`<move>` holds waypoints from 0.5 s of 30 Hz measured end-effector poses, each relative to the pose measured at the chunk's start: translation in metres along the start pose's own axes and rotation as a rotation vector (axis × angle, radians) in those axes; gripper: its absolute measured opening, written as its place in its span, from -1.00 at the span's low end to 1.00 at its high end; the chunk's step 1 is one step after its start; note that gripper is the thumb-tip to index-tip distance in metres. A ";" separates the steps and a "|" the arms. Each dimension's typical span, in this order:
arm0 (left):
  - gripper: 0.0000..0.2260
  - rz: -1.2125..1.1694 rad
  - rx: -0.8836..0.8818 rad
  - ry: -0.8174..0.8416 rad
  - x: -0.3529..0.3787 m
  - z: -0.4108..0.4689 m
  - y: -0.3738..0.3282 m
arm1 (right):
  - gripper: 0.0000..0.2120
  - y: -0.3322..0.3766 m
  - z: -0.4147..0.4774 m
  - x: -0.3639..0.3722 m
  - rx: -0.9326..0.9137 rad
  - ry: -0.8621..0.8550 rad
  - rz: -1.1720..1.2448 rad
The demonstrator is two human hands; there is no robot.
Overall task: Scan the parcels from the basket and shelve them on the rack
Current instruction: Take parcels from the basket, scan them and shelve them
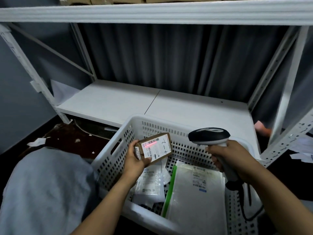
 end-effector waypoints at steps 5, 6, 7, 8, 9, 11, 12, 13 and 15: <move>-0.36 0.029 0.028 0.023 0.006 -0.001 -0.005 | -0.80 0.003 -0.002 0.001 0.002 -0.002 0.007; -0.36 0.036 0.031 0.025 0.008 -0.002 -0.006 | -0.81 0.004 -0.003 0.001 0.002 0.003 0.002; -0.36 0.041 0.033 0.027 0.008 -0.002 -0.007 | -0.82 0.004 -0.003 0.002 0.003 0.009 -0.005; -0.36 0.047 0.034 0.030 0.009 -0.002 -0.007 | -0.82 0.005 -0.003 0.002 0.004 0.014 -0.011; -0.36 0.054 0.034 0.035 0.010 -0.003 -0.007 | -0.82 0.004 -0.002 0.003 0.005 0.019 -0.015; -0.36 0.063 0.034 0.041 0.010 -0.003 -0.009 | -0.83 0.004 -0.001 0.003 0.003 0.022 -0.016; -0.36 0.066 0.034 0.041 0.009 -0.003 -0.010 | -0.84 0.003 -0.001 0.003 -0.002 0.016 -0.009; -0.36 0.072 0.034 0.040 0.009 -0.003 -0.011 | -0.85 0.004 0.000 0.002 -0.011 0.006 0.002; -0.38 0.082 0.029 0.045 0.011 -0.004 -0.014 | -0.89 0.003 0.002 -0.001 -0.028 -0.017 0.035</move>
Point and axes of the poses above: each hand's wrist, its own z-axis towards the middle knuckle, its own x-axis out of the palm, y = z × x, the point moved 7 cm from there along z, towards the middle knuckle, and after that the axes turned 11 degrees about x, right-handed, at the moved point
